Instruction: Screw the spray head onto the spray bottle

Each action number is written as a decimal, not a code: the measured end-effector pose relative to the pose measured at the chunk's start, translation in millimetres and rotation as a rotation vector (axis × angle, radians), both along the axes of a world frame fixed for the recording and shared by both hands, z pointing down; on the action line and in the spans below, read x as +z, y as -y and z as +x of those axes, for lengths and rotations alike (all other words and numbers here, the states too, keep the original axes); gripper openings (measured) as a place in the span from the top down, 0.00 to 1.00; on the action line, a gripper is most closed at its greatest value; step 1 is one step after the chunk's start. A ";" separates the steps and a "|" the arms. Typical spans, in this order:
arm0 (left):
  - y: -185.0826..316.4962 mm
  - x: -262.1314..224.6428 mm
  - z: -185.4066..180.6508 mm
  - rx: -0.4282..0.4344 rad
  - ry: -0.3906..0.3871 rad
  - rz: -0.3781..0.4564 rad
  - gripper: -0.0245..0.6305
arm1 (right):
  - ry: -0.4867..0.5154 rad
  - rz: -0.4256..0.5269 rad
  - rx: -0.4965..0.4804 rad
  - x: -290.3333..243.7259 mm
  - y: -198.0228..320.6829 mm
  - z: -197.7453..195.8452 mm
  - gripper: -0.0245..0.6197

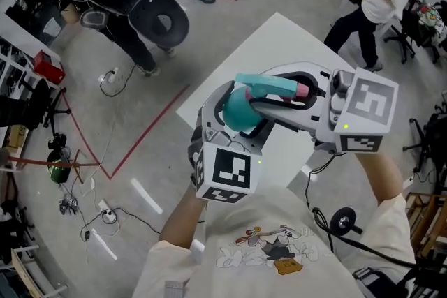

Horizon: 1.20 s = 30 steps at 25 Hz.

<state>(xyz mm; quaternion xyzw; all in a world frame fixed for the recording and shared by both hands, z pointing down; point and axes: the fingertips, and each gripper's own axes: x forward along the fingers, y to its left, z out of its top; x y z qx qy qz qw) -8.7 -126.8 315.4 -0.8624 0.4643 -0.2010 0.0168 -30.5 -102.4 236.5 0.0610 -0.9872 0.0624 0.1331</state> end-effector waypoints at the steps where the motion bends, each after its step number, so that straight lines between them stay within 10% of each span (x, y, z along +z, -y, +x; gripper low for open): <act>1: 1.8 -0.2 -1.8 -0.029 0.005 0.013 0.35 | 0.009 -0.003 0.019 0.1 1.2 -0.2 0.76; 16: 18.7 4.8 -26.5 -0.286 0.140 0.126 0.35 | 0.074 -0.036 0.298 9.6 15.5 -4.1 0.75; 30: 17.1 8.0 -12.8 -0.131 -0.057 0.064 0.35 | 0.071 -0.100 0.221 13.8 0.6 -4.1 0.60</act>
